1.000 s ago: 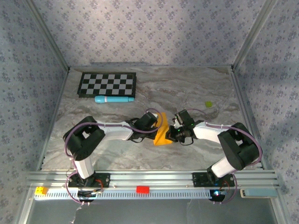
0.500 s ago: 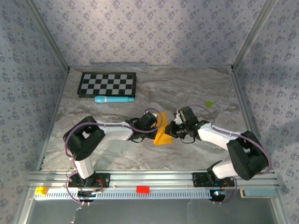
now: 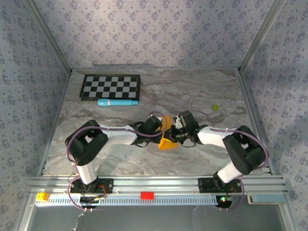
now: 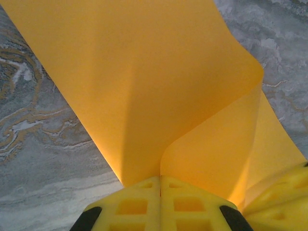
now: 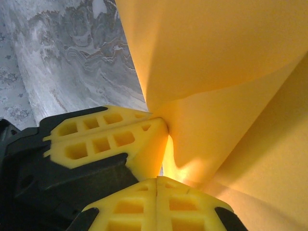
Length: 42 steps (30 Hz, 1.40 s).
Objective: Fold a paper plane with a square sheet of paper (pick it up from the middle)
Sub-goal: Fold the triangle a second time at the center of the table.
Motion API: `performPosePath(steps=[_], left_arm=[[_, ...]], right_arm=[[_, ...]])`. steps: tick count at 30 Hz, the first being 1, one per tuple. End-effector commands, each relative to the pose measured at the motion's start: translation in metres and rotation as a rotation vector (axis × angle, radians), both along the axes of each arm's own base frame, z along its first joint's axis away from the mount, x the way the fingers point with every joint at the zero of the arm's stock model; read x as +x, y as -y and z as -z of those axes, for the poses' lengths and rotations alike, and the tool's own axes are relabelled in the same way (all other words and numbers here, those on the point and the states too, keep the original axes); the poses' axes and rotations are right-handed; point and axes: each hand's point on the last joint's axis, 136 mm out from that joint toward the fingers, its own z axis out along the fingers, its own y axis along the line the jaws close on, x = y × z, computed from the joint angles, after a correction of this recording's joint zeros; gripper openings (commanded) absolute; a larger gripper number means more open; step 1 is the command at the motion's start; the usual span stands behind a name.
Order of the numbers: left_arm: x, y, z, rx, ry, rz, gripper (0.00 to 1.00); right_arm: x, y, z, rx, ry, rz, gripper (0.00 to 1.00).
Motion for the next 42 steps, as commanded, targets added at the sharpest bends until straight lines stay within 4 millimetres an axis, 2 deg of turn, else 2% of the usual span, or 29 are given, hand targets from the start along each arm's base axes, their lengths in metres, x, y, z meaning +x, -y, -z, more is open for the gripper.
performPosePath(steps=[1, 12, 17, 19, 26, 29, 34, 39, 42], left_arm=[[-0.008, -0.006, 0.011, 0.050, -0.029, 0.003, 0.00], [-0.008, -0.007, 0.014, 0.059, -0.033, 0.007, 0.00], [-0.009, -0.010, 0.015, 0.069, -0.034, 0.006, 0.00], [-0.008, -0.010, 0.015, 0.069, -0.033, 0.005, 0.00], [-0.009, -0.011, 0.015, 0.078, -0.035, 0.010, 0.00], [-0.009, -0.011, 0.015, 0.081, -0.034, 0.013, 0.00], [-0.008, -0.012, 0.015, 0.088, -0.029, 0.013, 0.00], [-0.008, -0.012, 0.015, 0.093, -0.029, 0.012, 0.00], [-0.008, -0.012, 0.015, 0.094, -0.029, 0.013, 0.00]], right_arm=[[0.007, -0.012, -0.007, 0.037, 0.008, -0.008, 0.03], [0.000, 0.000, 0.026, -0.005, -0.050, 0.015, 0.03], [-0.002, 0.005, 0.032, -0.020, -0.059, 0.029, 0.03], [-0.002, 0.005, 0.030, -0.012, -0.059, 0.029, 0.03], [0.013, 0.003, -0.003, 0.026, 0.022, 0.030, 0.05], [0.021, 0.007, -0.005, 0.020, 0.026, 0.037, 0.05], [0.023, 0.015, 0.016, -0.014, -0.015, 0.056, 0.05], [0.012, 0.031, 0.047, -0.102, -0.083, 0.095, 0.04], [0.010, 0.034, 0.051, -0.104, -0.093, 0.108, 0.04]])
